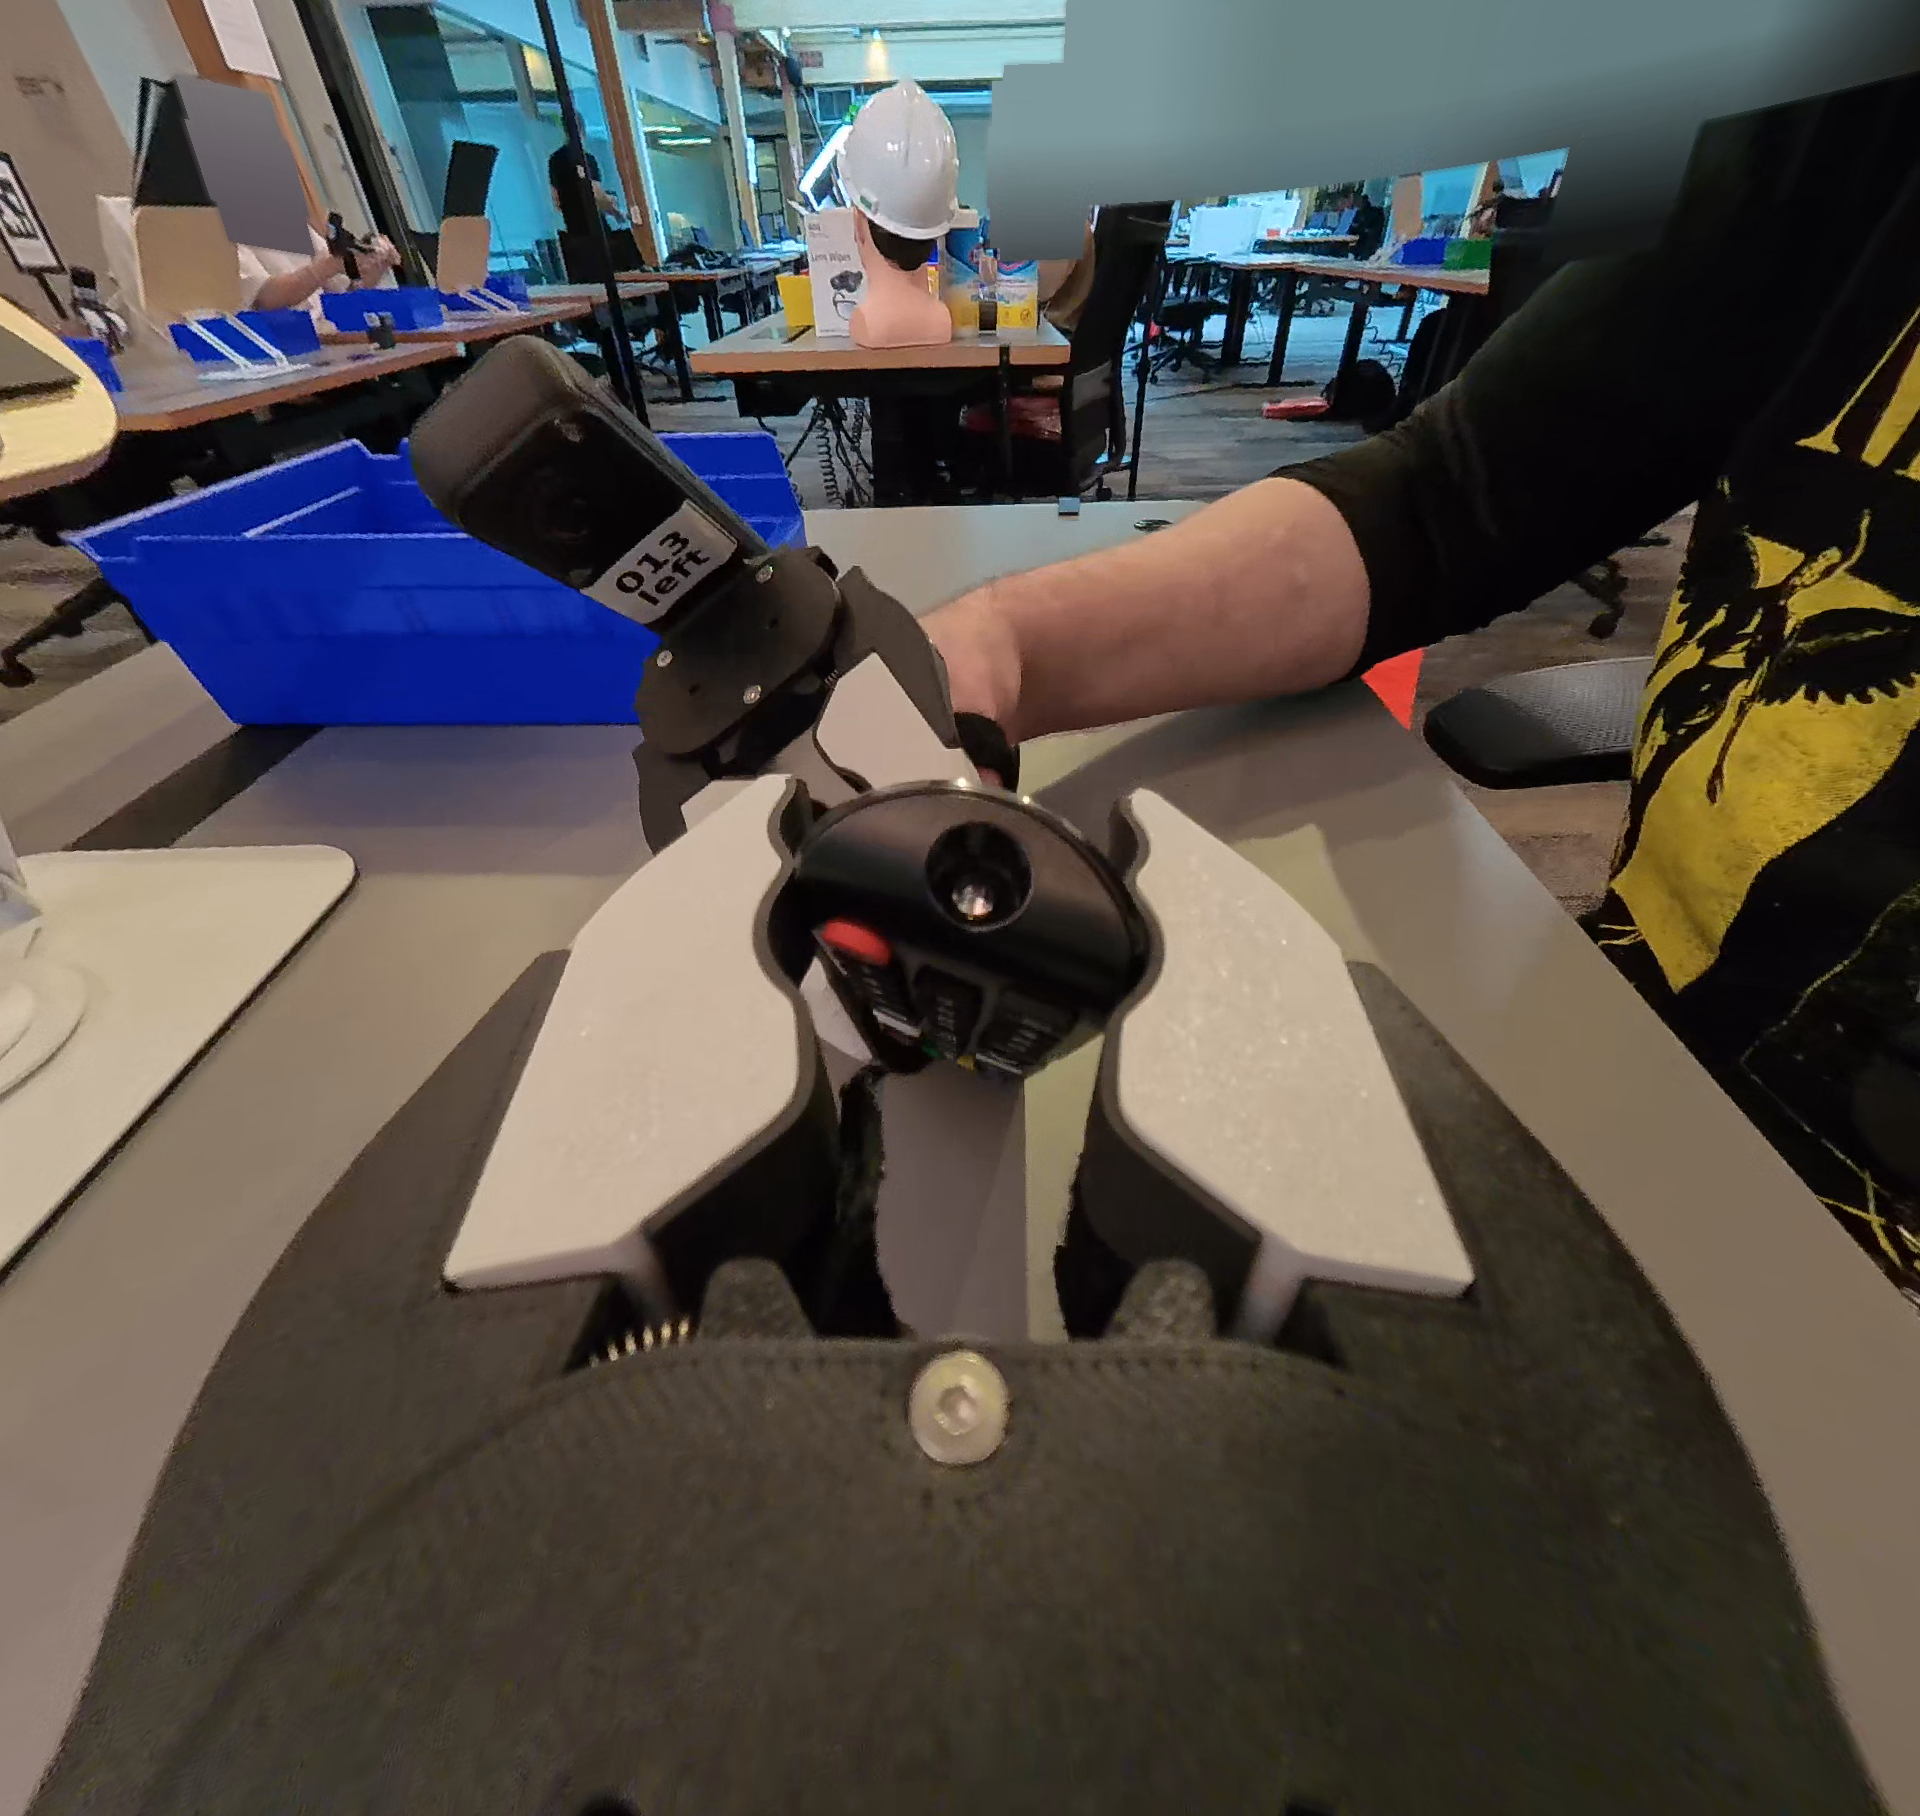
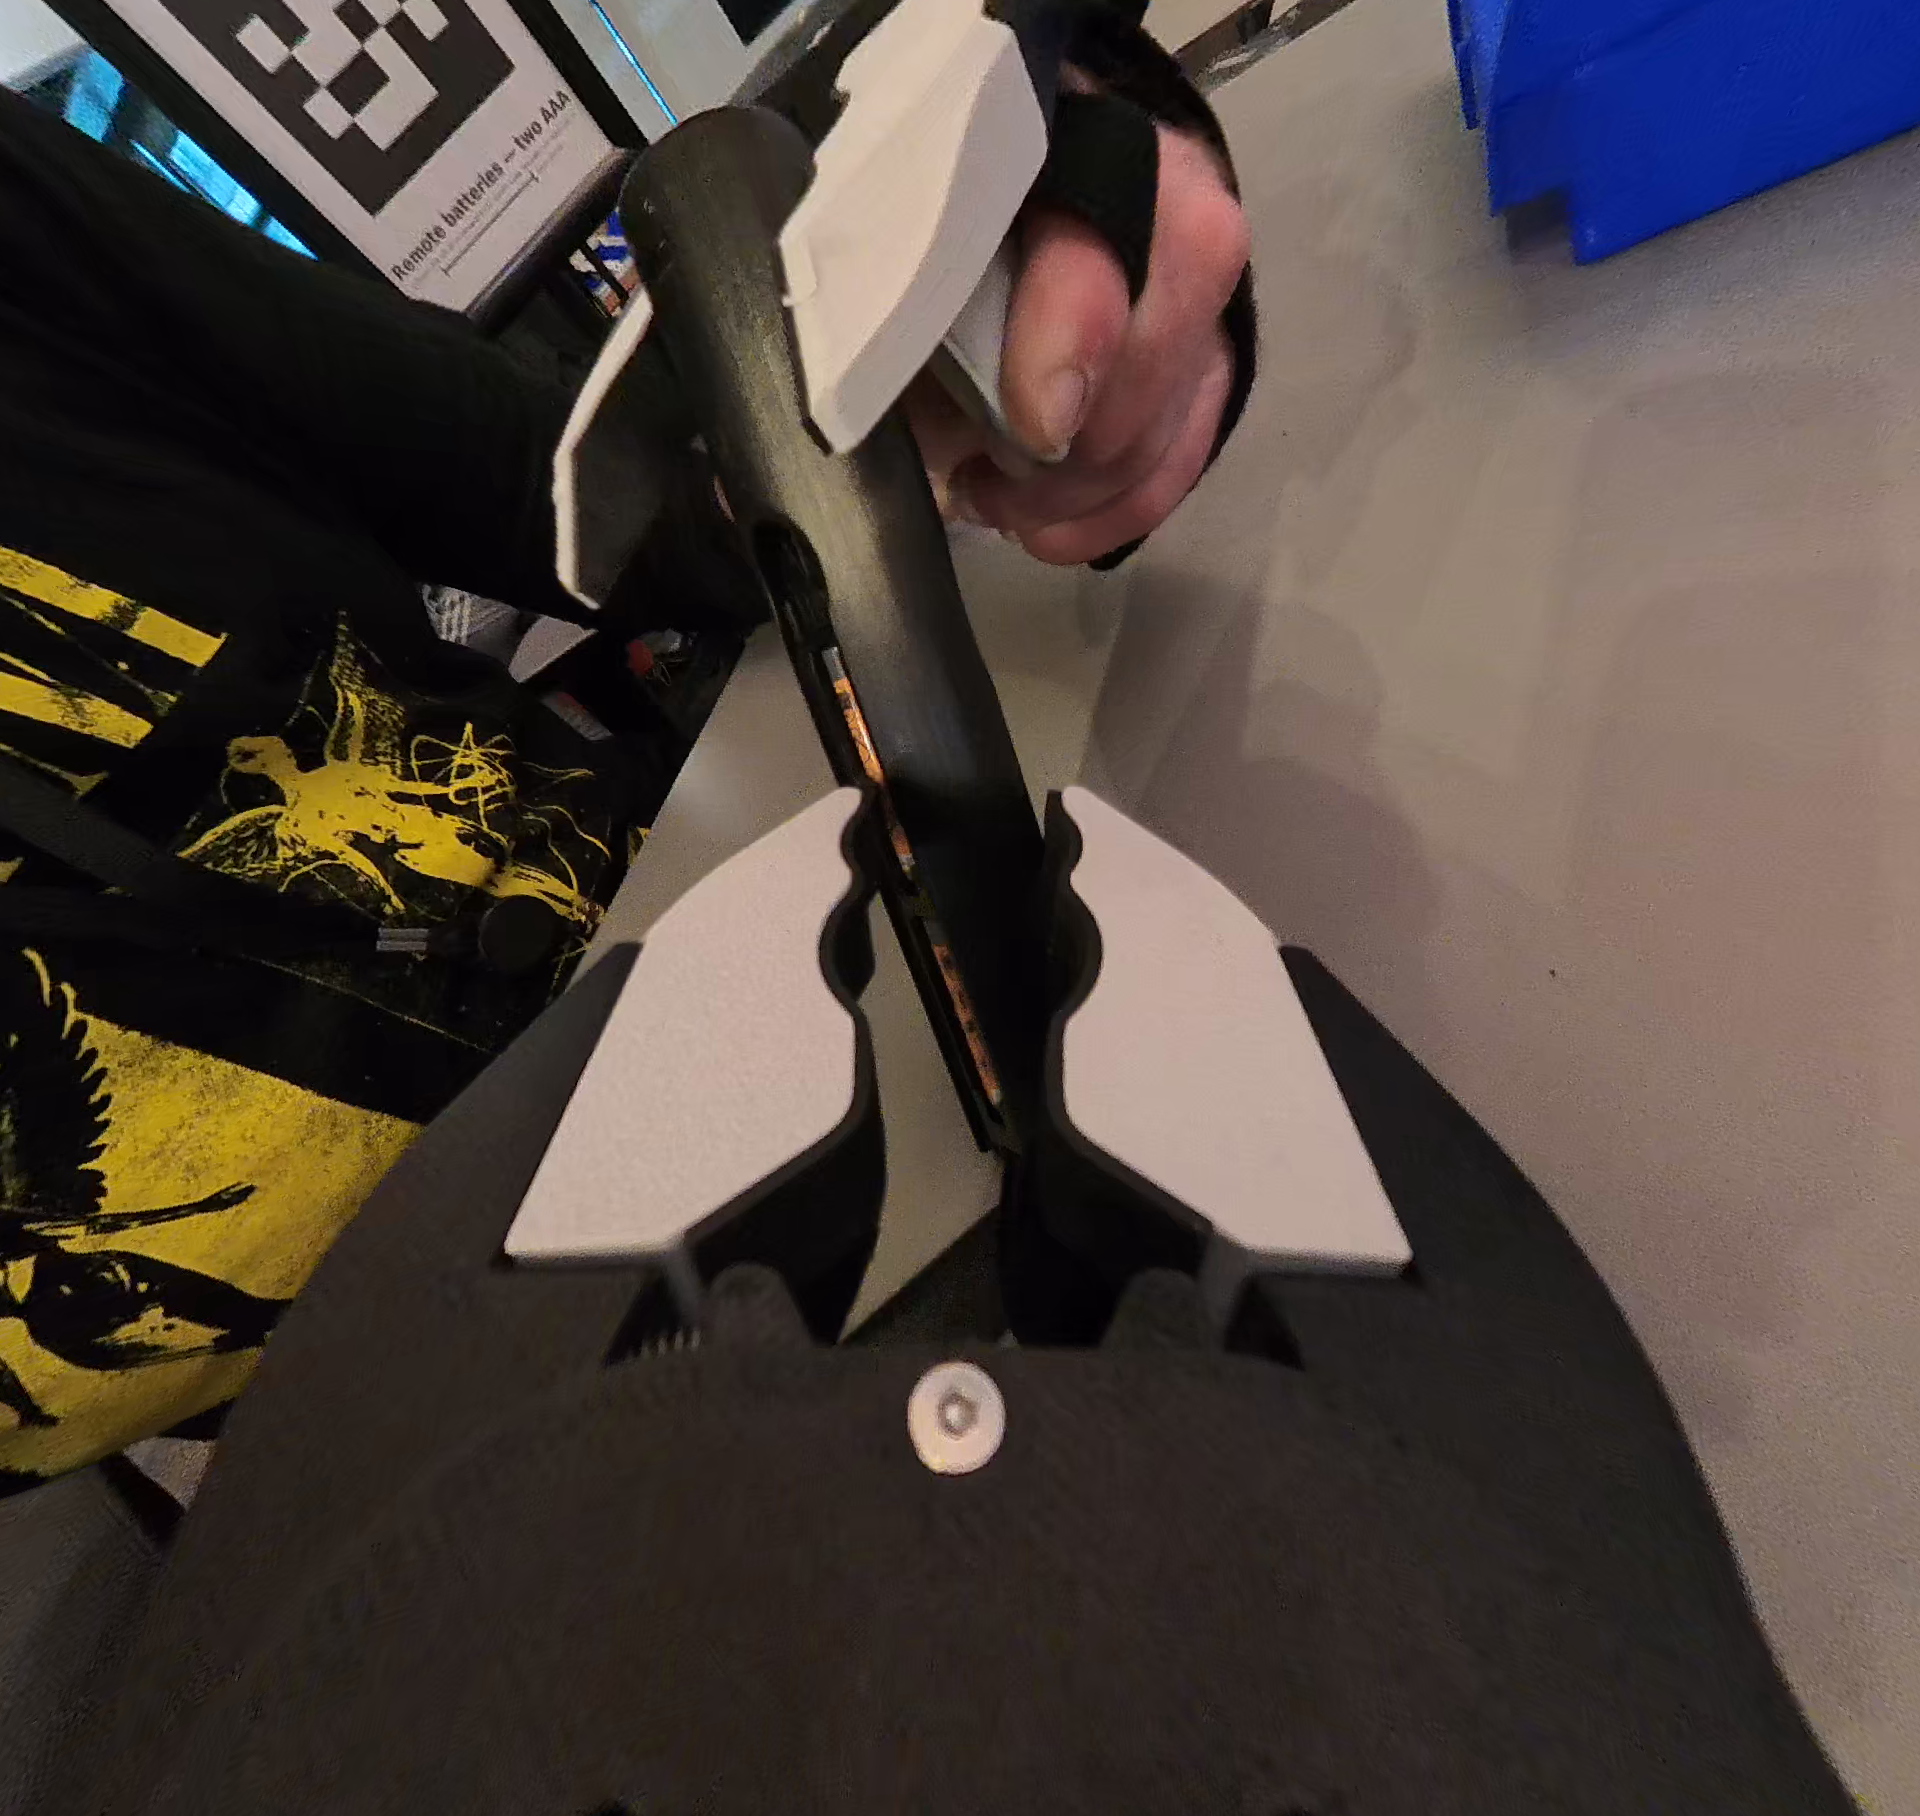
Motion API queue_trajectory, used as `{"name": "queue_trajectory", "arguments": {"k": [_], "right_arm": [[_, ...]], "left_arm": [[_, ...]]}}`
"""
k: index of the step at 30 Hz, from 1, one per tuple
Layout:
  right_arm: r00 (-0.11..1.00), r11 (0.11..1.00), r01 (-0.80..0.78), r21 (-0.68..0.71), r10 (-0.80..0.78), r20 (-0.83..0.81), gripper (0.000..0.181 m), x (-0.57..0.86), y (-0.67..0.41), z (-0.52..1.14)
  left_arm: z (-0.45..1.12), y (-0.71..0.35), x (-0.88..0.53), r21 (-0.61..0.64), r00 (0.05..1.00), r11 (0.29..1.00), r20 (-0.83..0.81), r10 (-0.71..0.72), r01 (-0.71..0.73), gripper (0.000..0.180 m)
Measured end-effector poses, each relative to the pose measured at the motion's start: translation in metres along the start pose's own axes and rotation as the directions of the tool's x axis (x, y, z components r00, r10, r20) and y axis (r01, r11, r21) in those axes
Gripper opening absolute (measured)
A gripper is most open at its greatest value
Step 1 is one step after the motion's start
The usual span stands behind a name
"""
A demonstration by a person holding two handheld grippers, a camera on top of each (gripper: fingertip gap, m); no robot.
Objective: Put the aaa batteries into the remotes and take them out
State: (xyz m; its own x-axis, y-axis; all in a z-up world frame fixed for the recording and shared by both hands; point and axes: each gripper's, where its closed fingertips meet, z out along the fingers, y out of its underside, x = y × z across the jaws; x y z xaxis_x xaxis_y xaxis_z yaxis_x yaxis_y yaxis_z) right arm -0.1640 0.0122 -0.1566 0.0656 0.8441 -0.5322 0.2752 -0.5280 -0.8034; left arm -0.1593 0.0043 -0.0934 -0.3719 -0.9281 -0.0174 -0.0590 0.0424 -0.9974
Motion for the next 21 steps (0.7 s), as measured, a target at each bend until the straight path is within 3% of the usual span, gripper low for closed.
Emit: {"name": "queue_trajectory", "arguments": {"k": [12, 18, 21], "right_arm": [[1.0, 0.997, -0.016, -0.07, 0.016, -0.009, 0.03, 0.002, 0.007, 0.0], [0.993, 0.965, 0.019, -0.263, -0.049, -0.11, 0.03, 0.001, 0.01, -0.004], [0.992, 0.955, 0.021, -0.296, -0.058, -0.116, 0.03, 0.001, 0.011, -0.004]], "left_arm": [[0.001, -0.001, -0.003, -0.013, 1.0, 1.0, 0.011, -0.023, 0.024, 0.054], [0.005, -0.004, -0.001, -0.015, 1.0, 1.0, 0.012, -0.009, 0.009, 0.053], [0.004, -0.004, 0.0, -0.015, 1.0, 1.0, 0.02, -0.003, 0.004, 0.054]]}}
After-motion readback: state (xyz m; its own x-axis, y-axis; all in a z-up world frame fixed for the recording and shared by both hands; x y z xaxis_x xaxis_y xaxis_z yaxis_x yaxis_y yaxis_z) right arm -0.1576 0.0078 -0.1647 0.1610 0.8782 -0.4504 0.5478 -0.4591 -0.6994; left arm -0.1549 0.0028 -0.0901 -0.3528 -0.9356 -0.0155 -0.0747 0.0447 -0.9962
